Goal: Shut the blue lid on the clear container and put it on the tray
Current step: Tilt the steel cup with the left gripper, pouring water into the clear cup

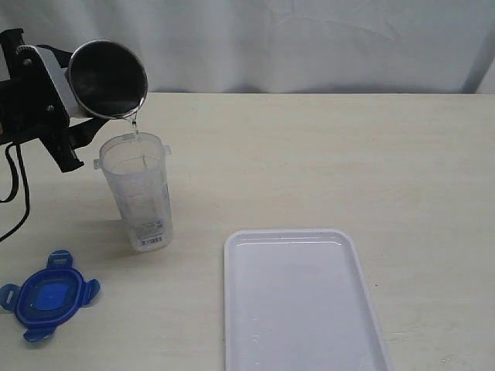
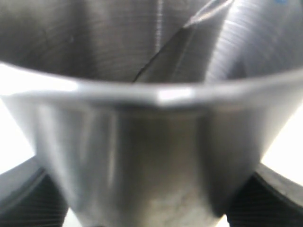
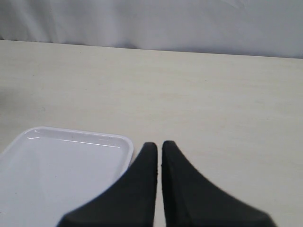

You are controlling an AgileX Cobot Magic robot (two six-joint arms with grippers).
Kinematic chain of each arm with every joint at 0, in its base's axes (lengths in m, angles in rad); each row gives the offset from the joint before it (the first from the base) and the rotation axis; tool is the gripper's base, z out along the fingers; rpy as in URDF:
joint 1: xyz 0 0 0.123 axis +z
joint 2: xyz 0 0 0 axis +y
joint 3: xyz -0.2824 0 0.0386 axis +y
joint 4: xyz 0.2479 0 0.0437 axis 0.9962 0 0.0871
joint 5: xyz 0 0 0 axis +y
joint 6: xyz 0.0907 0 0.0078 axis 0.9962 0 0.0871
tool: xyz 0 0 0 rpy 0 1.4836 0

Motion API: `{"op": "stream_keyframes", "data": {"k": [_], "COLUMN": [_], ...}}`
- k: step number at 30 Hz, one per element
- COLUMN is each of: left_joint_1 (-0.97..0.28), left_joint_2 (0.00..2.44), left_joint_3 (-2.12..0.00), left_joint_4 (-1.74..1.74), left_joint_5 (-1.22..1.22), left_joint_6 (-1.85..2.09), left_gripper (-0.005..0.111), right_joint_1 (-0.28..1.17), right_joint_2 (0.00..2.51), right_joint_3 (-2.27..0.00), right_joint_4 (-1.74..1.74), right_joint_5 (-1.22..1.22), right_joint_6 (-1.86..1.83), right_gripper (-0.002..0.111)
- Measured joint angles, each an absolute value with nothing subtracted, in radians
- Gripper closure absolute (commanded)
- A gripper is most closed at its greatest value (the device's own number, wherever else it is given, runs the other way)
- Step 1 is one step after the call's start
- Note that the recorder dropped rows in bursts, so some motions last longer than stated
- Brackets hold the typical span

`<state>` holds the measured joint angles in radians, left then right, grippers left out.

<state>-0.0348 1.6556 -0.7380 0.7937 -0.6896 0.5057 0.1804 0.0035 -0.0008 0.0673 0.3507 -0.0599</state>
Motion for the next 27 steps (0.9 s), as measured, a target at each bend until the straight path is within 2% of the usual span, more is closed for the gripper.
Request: {"op": "stream_keyframes", "data": {"k": [27], "left_joint_1": [-0.035], "left_joint_2": [1.656], "left_joint_3": [-0.738], "left_joint_4": [0.794], "left_joint_5": [-0.668], "left_joint_6": [0.618], "left_gripper": [0.107], "right_joint_1": [0.18], "right_joint_2": [0.003], "right_joint_3": [-0.001], "right_joint_4": [0.067], "right_joint_5": [0.351], "right_joint_6": [-0.06], "right_gripper": [0.104]}}
